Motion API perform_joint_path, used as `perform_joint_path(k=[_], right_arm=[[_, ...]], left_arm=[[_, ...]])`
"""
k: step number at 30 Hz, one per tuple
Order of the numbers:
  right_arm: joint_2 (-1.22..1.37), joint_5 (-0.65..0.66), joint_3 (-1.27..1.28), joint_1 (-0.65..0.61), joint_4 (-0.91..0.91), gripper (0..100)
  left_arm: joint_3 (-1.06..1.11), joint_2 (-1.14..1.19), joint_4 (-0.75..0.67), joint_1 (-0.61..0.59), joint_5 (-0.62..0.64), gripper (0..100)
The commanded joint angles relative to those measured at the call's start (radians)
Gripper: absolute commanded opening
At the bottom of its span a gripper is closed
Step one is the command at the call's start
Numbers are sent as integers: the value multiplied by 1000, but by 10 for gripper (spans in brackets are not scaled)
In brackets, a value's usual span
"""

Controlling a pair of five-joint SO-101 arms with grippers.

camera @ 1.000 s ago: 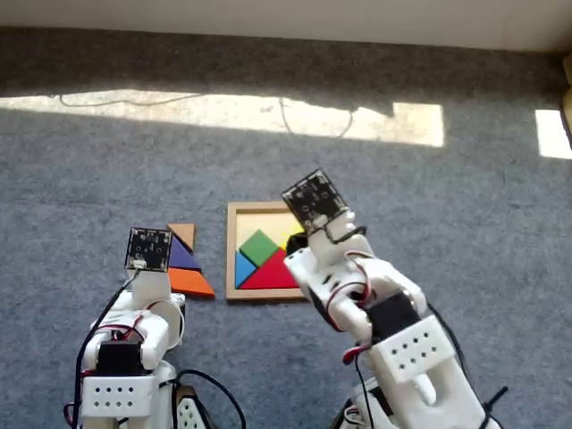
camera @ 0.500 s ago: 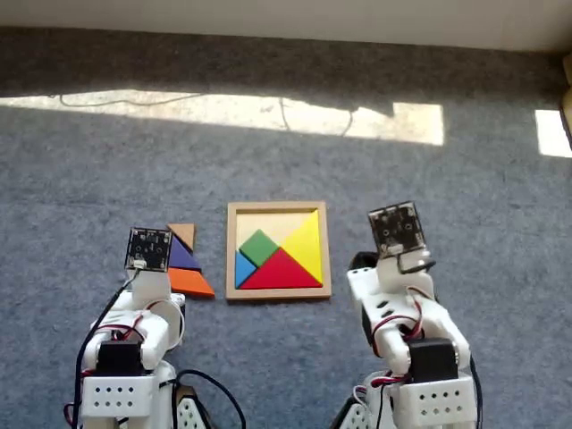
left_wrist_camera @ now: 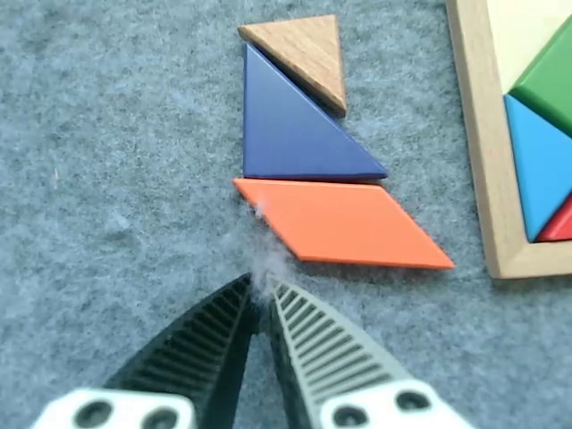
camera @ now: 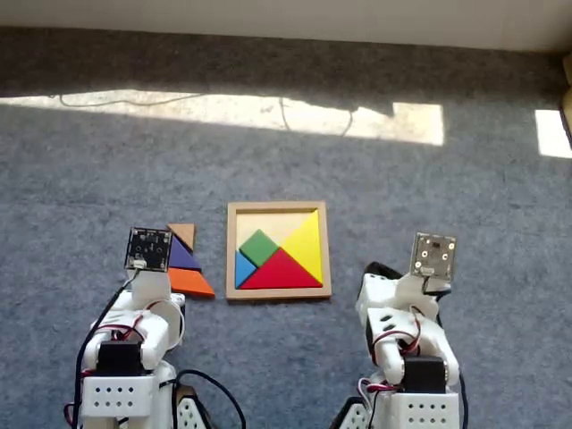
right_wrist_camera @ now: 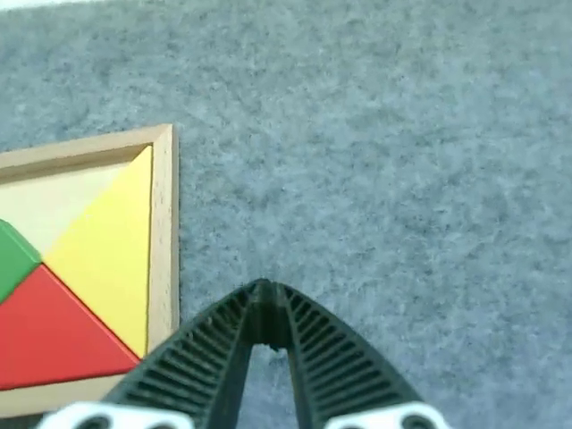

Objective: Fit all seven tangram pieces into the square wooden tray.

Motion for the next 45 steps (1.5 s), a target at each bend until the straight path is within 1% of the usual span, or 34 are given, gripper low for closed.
perform_joint_path(k=[1,5,15,19,22,25,28,31,34,37,39,42,45], right_arm=[[4,-20,79,10,-27,6],[4,-20,137,10,21,5],[4,-25,137,8,76,5],[4,-25,137,8,77,5],[4,-21,137,8,77,5],[4,-21,137,8,79,5],[4,-21,137,8,79,5],[4,-21,137,8,79,5],[4,-21,137,8,79,5],[4,-21,137,8,79,5],[4,-21,137,8,79,5],[4,-21,137,10,79,5],[4,-21,137,10,79,5]], left_arm=[[25,-8,-11,15,-6,7],[25,-8,-11,15,-6,8],[1,-8,-11,7,-12,9],[-154,-8,-15,7,-25,10],[-302,2,5,10,-106,11],[-424,5,69,10,-216,15],[-513,21,135,10,-226,53],[-598,131,184,8,-229,88],[-696,328,224,8,-229,129],[-780,526,253,8,-226,199],[-809,648,247,8,-226,244],[-822,812,232,10,-222,282],[-826,952,157,8,-152,288]])
